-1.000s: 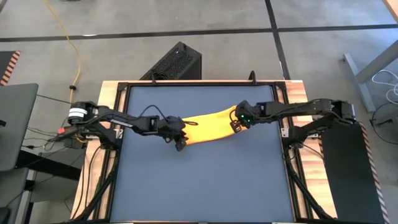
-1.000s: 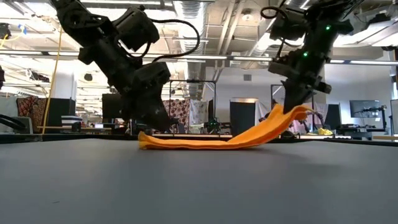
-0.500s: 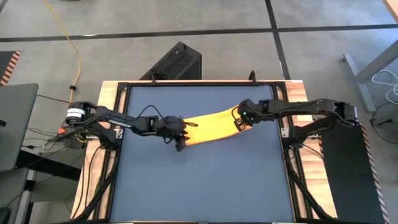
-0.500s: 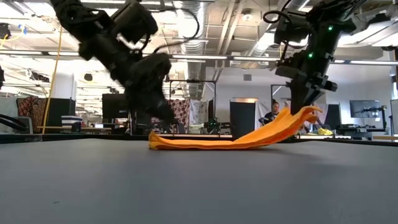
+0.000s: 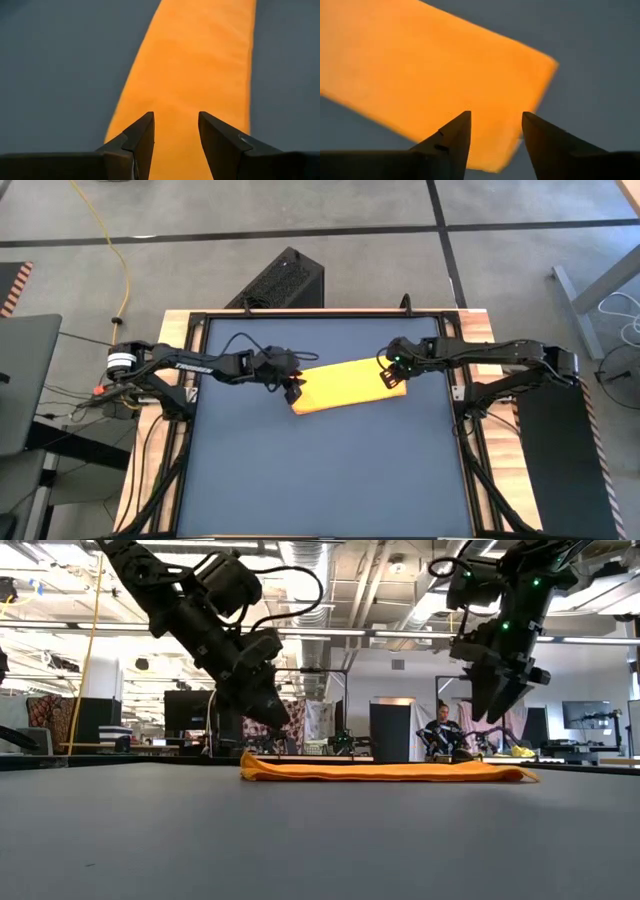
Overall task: Roll towel
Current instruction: Roll the yellow microfiber towel
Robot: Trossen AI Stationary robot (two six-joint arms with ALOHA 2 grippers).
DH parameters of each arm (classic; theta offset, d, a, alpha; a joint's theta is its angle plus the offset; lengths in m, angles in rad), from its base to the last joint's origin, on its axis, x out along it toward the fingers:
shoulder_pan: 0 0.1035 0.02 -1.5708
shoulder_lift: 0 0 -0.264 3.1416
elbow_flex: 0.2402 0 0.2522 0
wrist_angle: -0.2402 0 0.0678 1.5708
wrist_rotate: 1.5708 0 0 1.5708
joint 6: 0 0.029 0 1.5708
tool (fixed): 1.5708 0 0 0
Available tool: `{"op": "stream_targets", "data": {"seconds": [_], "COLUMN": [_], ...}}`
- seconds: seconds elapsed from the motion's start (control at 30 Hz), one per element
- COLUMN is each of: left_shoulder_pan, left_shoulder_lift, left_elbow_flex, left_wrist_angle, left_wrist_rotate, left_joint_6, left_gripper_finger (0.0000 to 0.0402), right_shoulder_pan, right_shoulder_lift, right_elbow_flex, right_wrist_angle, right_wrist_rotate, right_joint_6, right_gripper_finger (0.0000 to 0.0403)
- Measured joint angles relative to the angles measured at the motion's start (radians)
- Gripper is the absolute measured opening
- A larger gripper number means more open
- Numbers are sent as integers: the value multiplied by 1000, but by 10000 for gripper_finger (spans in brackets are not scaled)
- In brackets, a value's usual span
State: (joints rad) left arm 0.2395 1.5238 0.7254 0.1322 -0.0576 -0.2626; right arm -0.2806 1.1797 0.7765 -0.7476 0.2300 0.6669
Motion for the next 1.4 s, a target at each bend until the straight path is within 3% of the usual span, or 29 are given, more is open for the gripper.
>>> {"op": "stream_targets", "data": {"seconds": [0.13, 0.33, 0.7, 0.93, 1.3, 1.4], "left_shoulder_pan": [19, 25, 103, 66, -199, -264], "left_shoulder_lift": [0, 16, 116, 114, 62, 16], "left_elbow_flex": [0, -1, -2, 0, 0, -3], "left_wrist_angle": [-11, -1, -123, -229, -400, -412], "left_wrist_rotate": [28, 46, 104, 156, 224, 259], "left_joint_6": [24, 93, 39, -32, -155, -203], "left_gripper_finger": [142, 142, 142, 142, 142, 142], "right_shoulder_pan": [69, 187, 234, 156, -35, -68], "right_shoulder_lift": [8, 80, 246, 359, 391, 394], "right_elbow_flex": [0, 0, 0, 0, 10, 47], "right_wrist_angle": [80, 161, 145, 168, 376, 407], "right_wrist_rotate": [-57, -51, -44, -17, -22, -84], "right_joint_6": [69, 160, 215, 45, -312, -468], "right_gripper_finger": [212, 203, 181, 176, 175, 175]}}
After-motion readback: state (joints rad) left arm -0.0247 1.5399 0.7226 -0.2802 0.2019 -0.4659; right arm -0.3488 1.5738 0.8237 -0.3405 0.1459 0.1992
